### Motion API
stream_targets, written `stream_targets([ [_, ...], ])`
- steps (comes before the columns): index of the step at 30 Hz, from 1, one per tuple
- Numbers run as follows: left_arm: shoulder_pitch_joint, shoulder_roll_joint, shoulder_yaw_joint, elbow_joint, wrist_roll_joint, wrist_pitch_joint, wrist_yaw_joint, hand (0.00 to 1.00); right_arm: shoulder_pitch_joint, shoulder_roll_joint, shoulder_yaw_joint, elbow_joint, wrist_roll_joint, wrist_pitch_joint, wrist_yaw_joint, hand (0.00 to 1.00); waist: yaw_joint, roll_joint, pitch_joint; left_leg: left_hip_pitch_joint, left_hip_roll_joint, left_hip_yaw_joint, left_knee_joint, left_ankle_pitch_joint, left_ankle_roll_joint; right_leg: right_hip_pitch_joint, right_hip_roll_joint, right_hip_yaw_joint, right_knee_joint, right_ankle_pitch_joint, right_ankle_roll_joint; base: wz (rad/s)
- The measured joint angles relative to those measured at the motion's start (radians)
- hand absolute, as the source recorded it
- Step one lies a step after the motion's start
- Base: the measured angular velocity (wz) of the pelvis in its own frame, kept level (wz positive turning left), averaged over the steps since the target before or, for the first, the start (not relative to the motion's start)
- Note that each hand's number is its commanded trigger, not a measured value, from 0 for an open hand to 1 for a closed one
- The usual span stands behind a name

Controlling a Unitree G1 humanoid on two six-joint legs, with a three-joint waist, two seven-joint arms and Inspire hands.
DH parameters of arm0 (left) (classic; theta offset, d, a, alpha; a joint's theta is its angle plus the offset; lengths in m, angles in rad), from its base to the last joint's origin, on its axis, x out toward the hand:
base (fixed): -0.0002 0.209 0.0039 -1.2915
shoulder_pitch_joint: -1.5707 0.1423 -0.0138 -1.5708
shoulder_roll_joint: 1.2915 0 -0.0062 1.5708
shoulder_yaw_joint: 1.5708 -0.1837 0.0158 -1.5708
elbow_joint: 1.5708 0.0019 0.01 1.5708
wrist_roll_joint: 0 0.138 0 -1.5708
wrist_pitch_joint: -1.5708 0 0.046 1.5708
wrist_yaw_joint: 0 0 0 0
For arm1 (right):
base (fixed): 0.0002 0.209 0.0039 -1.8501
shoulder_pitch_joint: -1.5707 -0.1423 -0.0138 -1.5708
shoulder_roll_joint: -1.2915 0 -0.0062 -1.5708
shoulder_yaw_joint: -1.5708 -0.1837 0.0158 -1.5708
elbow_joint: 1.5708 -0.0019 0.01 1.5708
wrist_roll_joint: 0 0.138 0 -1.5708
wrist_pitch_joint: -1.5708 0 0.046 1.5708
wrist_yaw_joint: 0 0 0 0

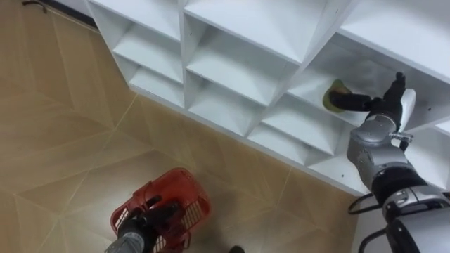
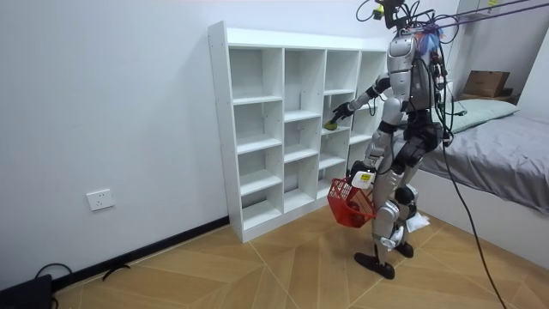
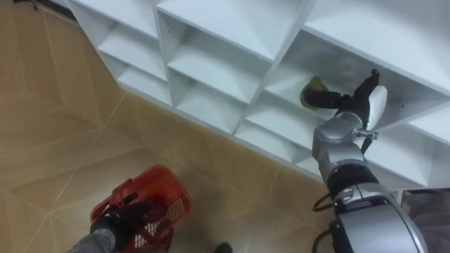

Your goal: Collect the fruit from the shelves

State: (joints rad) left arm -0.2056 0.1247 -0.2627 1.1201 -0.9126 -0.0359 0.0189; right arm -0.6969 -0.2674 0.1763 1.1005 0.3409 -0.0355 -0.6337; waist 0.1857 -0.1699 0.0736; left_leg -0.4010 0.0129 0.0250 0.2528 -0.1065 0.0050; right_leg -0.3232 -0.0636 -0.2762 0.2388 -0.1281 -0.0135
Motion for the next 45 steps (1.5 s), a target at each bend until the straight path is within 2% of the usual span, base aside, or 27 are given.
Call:
stream_targets([
  [13,-0.001,-0.003,-0.014,0.0,0.0,-0.002,0.0,1.0,-0.001,0.0,0.0,0.003,-0.073,-0.008,0.005,0.0,0.013,0.009,0.0037,-0.007,0.0,-0.001,0.0,0.0,0.001,-0.007,0.0,-0.002,0.0,0.0,0.0,0.0],
  [30,-0.001,-0.004,-0.015,-0.001,0.0,-0.002,-0.001,1.0,-0.001,0.0,0.007,0.02,-0.116,-0.008,0.034,0.0,0.015,0.017,0.0017,-0.008,0.0,0.0,0.001,0.001,0.001,-0.011,-0.002,-0.003,0.005,0.0,0.0,0.0],
  [35,-0.003,-0.005,-0.015,0.0,0.0,-0.002,-0.012,1.0,-0.001,0.0,0.01,0.021,-0.15,-0.008,0.042,0.0,0.018,0.03,0.0013,-0.01,0.0,0.0,0.003,0.001,0.002,-0.02,-0.005,-0.002,0.02,0.0,0.0,0.0],
  [45,-0.004,-0.012,-0.015,0.0,0.0,-0.002,-0.024,1.0,-0.001,0.0,0.01,0.024,-0.151,-0.007,0.052,0.0,0.02,0.034,0.0007,-0.022,0.0,0.001,0.01,0.004,0.003,-0.03,-0.006,-0.002,0.022,0.0,0.0,0.0],
])
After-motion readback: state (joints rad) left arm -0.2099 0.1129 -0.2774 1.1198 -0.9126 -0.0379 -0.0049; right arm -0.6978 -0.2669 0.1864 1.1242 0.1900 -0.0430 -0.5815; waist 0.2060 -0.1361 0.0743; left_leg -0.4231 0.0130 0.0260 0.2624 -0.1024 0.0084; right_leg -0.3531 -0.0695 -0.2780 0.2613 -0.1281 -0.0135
